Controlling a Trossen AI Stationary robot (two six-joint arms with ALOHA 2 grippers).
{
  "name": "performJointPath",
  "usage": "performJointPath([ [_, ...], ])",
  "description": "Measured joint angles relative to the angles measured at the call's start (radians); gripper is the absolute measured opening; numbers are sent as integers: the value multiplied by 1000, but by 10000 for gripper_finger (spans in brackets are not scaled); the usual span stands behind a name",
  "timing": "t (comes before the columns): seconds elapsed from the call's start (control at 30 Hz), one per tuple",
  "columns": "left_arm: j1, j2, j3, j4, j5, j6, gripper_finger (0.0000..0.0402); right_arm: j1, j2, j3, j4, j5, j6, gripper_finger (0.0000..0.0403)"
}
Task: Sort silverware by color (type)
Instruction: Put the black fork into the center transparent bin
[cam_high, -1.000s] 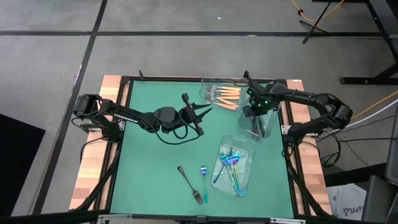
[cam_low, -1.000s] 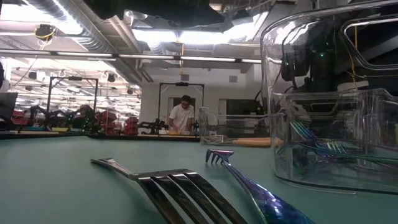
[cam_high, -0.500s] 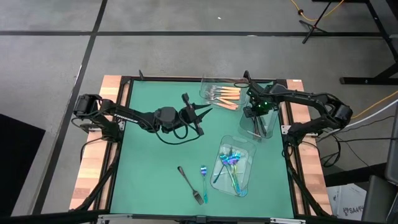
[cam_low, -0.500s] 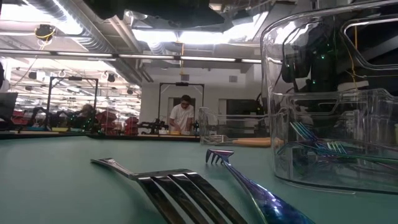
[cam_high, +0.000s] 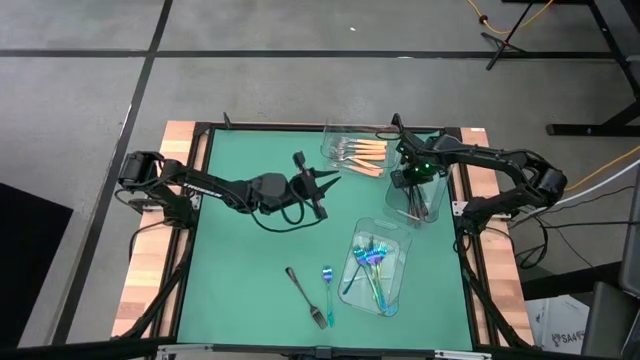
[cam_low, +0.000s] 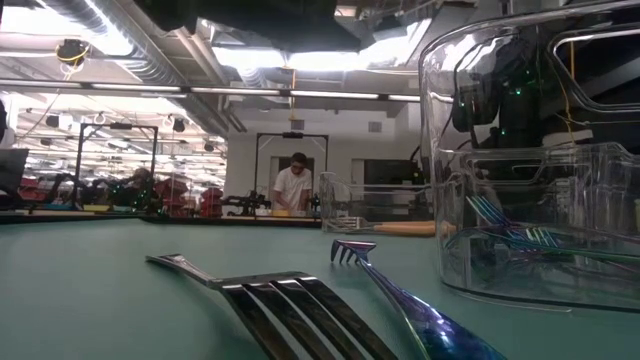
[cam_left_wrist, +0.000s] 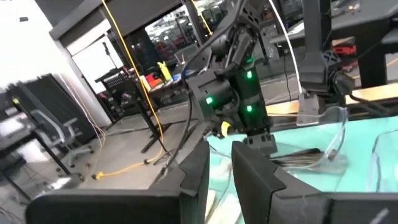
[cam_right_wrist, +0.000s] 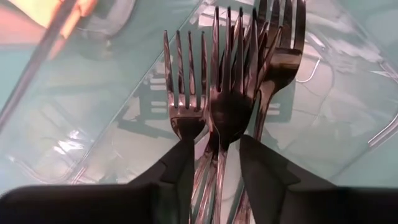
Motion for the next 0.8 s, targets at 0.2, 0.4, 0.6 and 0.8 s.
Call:
performJointPath([
  [0.2, 0, 0, 0, -112, 99, -186, 63, 0, 0, 0, -2, -2, 0, 128],
  [0.4, -4, 0, 0, -298, 372, -331, 63, 0, -2, 0, -2, -2, 0, 129],
  [0.6, -40, 0, 0, -421, 518, -353, 63, 0, -40, 0, -5, -2, -3, 129],
  [0.8, -100, 0, 0, -504, 554, -352, 63, 0, -144, 0, -8, -2, -3, 129],
])
